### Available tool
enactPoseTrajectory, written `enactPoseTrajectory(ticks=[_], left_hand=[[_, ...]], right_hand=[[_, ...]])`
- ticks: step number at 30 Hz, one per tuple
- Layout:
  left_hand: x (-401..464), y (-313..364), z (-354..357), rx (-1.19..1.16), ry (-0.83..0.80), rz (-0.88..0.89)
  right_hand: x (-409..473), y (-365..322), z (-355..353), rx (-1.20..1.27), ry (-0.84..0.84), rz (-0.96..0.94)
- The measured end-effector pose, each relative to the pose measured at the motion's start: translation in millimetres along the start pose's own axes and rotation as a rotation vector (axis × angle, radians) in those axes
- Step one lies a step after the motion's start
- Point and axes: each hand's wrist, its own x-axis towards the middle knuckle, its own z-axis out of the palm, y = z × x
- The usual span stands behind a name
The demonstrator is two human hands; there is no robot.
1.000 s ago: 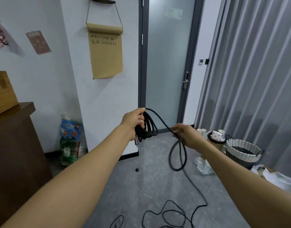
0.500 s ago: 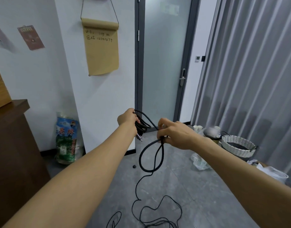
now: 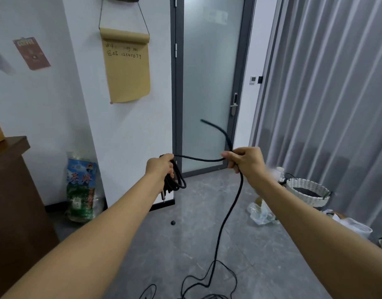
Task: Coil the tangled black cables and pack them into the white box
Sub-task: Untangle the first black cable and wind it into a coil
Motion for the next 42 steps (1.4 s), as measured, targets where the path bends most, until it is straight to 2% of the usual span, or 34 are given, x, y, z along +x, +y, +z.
enactPoseTrajectory(ticks=[2,4,9,13,18,22,25,27,30,32,34,36,39,42], left_hand=[[6,2,-6,-0.013,0.058,-0.005],[14,4,-14,-0.007,0.132,-0.002],[40,9,-44,-0.048,0.32,-0.065],[36,11,-41,-0.038,0.331,-0.053],[8,16,-14,-0.098,-0.017,0.063],[-5,21,10,-0.112,-0.219,0.07],[-12,21,25,-0.11,-0.314,0.056],[-14,21,28,-0.123,-0.349,0.048],[-11,26,21,-0.186,-0.346,0.028],[-8,31,13,-0.237,-0.35,0.015],[-8,35,10,-0.236,-0.387,0.007],[-11,35,13,-0.2,-0.439,0.003],[-15,33,19,-0.174,-0.486,0.003],[-9,40,9,-0.245,-0.39,0.018]], right_hand=[[0,1,-6,0.086,-0.042,0.022],[2,6,-14,0.136,-0.013,0.054],[17,40,-47,0.091,0.377,0.304],[21,57,-45,-0.061,0.44,0.412],[24,55,-21,-0.443,0.25,0.376],[11,23,16,-0.365,0.134,0.043],[3,12,37,-0.508,-0.187,-0.145],[0,15,44,-0.469,-0.333,-0.12],[-8,26,39,-0.301,-0.485,0.058],[-10,38,35,-0.37,-0.585,0.076],[-7,42,38,-0.393,-0.448,0.017],[0,38,47,-0.304,-0.292,-0.053],[9,30,58,-0.26,-0.361,-0.118],[9,46,48,-0.185,-0.378,0.013]])
